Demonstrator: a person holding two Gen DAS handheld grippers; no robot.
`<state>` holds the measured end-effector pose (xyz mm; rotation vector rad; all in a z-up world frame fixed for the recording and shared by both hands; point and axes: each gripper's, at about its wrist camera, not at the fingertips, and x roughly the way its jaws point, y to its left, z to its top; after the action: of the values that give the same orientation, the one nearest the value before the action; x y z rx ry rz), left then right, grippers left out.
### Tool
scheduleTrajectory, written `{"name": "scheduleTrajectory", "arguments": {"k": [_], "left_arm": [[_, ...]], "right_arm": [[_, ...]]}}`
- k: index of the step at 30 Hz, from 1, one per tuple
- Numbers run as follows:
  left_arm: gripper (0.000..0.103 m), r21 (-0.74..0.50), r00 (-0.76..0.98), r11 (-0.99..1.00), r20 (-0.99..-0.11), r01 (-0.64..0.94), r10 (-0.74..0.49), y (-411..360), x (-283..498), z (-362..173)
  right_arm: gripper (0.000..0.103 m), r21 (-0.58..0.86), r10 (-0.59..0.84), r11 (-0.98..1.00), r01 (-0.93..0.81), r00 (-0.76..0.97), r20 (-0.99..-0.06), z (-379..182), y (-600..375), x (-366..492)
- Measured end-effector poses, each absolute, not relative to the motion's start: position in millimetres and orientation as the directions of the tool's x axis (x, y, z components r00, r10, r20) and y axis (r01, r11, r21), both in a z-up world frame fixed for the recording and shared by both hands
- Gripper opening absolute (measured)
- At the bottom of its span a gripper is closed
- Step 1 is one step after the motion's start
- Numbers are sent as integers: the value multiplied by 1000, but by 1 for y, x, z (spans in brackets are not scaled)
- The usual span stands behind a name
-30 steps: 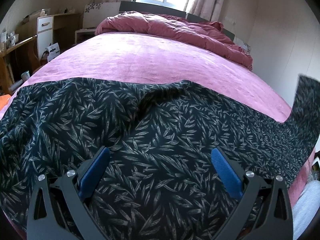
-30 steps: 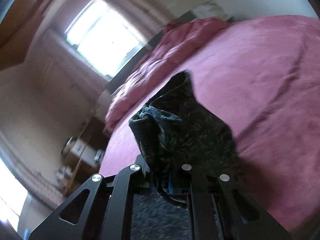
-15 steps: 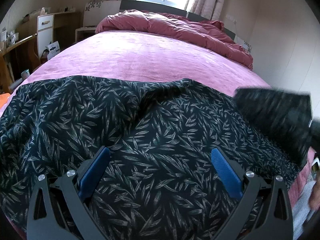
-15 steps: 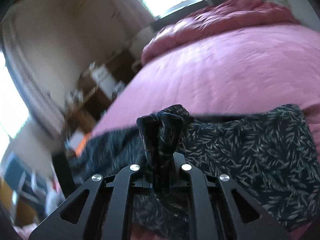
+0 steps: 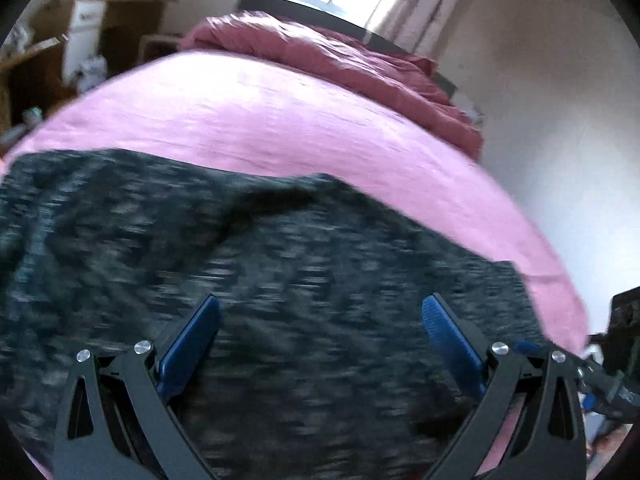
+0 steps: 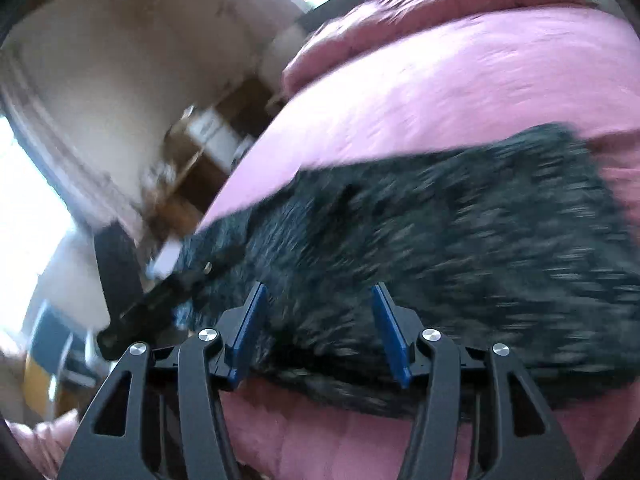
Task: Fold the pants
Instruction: 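Fold the held leg end over the trousers and open the right gripper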
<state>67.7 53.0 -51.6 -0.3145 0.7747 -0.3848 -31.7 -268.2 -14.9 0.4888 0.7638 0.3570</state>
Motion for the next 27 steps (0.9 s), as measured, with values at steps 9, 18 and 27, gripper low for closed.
{"name": "scheduleTrajectory", "arguments": {"k": [9, 18, 27], "left_arm": [[64, -433, 496, 858, -701, 276, -513, -24, 105, -62], [12, -492, 498, 830, -667, 263, -553, -31, 105, -63], [39, -425, 520, 858, -684, 287, -512, -45, 85, -81]], "right_arm": [[36, 502, 220, 841, 203, 720, -658, -25, -351, -52], [28, 362, 132, 898, 250, 632, -764, -36, -353, -16], [26, 390, 121, 889, 239, 700, -704, -28, -353, -20]]}}
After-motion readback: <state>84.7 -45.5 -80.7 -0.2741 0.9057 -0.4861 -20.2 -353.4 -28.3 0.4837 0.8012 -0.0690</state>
